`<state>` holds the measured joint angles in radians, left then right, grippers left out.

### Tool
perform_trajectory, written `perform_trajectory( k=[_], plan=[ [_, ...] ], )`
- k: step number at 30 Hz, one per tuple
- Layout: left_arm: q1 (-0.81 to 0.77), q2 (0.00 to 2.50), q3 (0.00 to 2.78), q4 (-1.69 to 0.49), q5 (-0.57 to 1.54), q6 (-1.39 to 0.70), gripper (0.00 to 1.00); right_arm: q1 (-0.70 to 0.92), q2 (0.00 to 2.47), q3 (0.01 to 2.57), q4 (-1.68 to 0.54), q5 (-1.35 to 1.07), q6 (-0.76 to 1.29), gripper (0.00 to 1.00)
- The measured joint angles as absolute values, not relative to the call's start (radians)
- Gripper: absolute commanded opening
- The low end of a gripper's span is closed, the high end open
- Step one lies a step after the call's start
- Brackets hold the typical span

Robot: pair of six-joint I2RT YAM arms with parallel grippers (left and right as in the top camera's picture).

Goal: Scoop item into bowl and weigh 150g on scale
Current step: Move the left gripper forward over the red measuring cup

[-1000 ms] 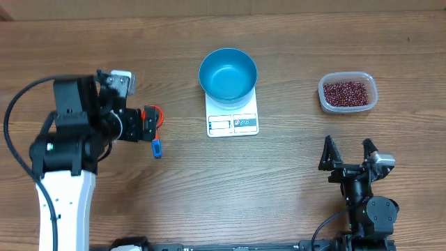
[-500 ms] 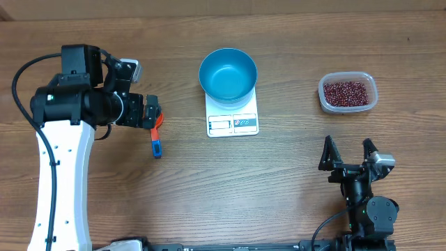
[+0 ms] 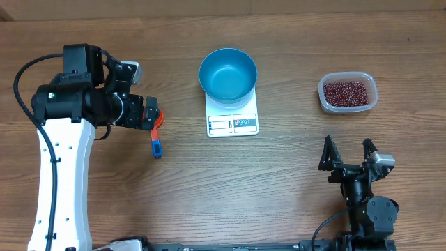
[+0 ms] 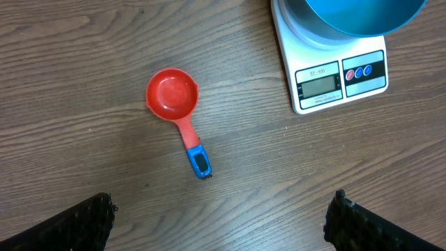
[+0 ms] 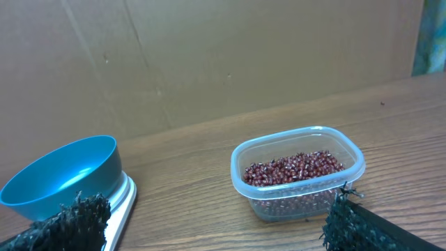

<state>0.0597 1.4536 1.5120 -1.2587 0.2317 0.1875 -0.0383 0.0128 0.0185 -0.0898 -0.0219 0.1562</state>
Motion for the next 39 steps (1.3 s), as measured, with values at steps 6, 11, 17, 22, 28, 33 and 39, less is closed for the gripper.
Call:
perform_trajectory(
  k=[6, 11, 17, 22, 28, 33, 39],
  plan=[
    [0.060, 1.454, 1.512, -1.258, 0.232, 0.187, 0.99, -0.038, 0.013, 0.019, -0.090, -0.022, 0.156, 1.00],
    [0.060, 1.466, 1.512, -1.256, 0.231, 0.187, 1.00, -0.038, 0.013, 0.019, -0.090, -0.022, 0.157, 1.00],
    [0.060, 1.547, 1.514, -1.249, 0.216, 0.187, 1.00, -0.038, 0.013, 0.019, -0.090, -0.022, 0.157, 1.00],
    [0.060, 1.626, 1.514, -1.232, 0.208, 0.187, 1.00, -0.038, 0.013, 0.019, -0.089, -0.022, 0.157, 1.00],
    [0.069, 1.683, 1.514, -1.221, 0.205, 0.187, 0.99, -0.038, 0.013, 0.019, -0.089, -0.022, 0.157, 1.00],
    [0.112, 1.687, 1.514, -1.217, 0.205, 0.187, 0.99, -0.038, 0.013, 0.019, -0.089, -0.022, 0.156, 1.00],
    [0.158, 1.687, 1.514, -1.231, 0.205, 0.187, 0.99, -0.038, 0.013, 0.019, -0.090, -0.022, 0.156, 1.00]
  ],
)
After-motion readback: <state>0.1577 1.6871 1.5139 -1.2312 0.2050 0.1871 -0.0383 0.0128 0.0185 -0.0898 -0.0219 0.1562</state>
